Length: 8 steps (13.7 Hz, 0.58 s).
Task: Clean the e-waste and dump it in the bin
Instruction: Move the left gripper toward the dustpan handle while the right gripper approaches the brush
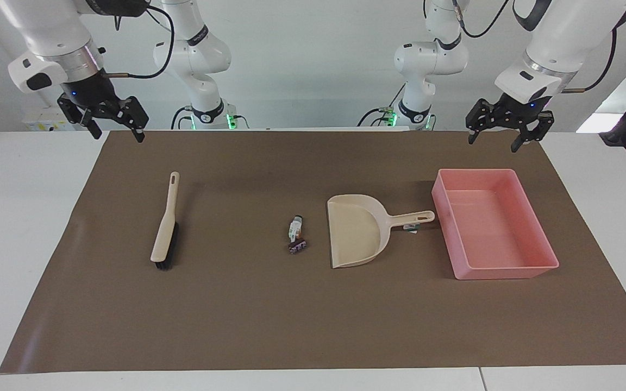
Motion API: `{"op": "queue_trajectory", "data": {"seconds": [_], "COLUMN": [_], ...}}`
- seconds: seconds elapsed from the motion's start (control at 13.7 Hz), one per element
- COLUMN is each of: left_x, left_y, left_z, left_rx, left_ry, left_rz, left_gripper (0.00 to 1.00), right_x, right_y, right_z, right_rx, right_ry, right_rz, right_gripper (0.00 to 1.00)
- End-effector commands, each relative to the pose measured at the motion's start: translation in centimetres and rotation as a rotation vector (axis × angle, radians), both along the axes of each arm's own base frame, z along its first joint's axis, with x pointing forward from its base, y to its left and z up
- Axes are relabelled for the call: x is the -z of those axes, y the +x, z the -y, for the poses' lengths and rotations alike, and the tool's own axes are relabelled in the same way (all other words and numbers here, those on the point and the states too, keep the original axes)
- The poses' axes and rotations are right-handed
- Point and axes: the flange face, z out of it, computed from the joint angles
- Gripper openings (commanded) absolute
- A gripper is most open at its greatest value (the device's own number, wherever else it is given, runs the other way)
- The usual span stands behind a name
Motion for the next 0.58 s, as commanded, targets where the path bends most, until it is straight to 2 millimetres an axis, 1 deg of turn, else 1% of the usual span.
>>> {"op": "queue_trajectory", "data": {"seconds": [0.0,0.15,0.29,0.36,0.44,0.51], "left_x": [0.1,0.1,0.1,0.5,0.5,0.5], "left_y": [-0.7,-0.7,-0.8,-0.8,-0.8,-0.7], "left_z": [-0.6,-0.8,-1.0,-0.5,0.3,0.7], "left_rx": [-0.085,-0.088,-0.074,-0.011,0.159,0.311], "left_ry": [0.002,0.003,0.005,0.005,0.012,0.015], "left_rz": [-0.007,-0.013,-0.016,-0.011,0.003,0.013], "left_gripper": [1.0,1.0,1.0,1.0,1.0,1.0], "right_x": [0.2,1.5,4.0,5.4,6.8,8.2], "right_y": [-0.5,-1.4,-2.6,-3.2,-3.7,-4.1], "right_z": [-0.1,-0.1,-0.1,-0.1,-0.1,-0.2], "right_rx": [-0.026,-0.028,-0.032,-0.045,-0.058,-0.072], "right_ry": [0.004,0.007,0.009,0.01,0.011,0.011], "right_rz": [0.016,-0.002,0.021,0.042,0.048,0.044], "right_gripper": [1.0,1.0,1.0,1.0,1.0,1.0]}}
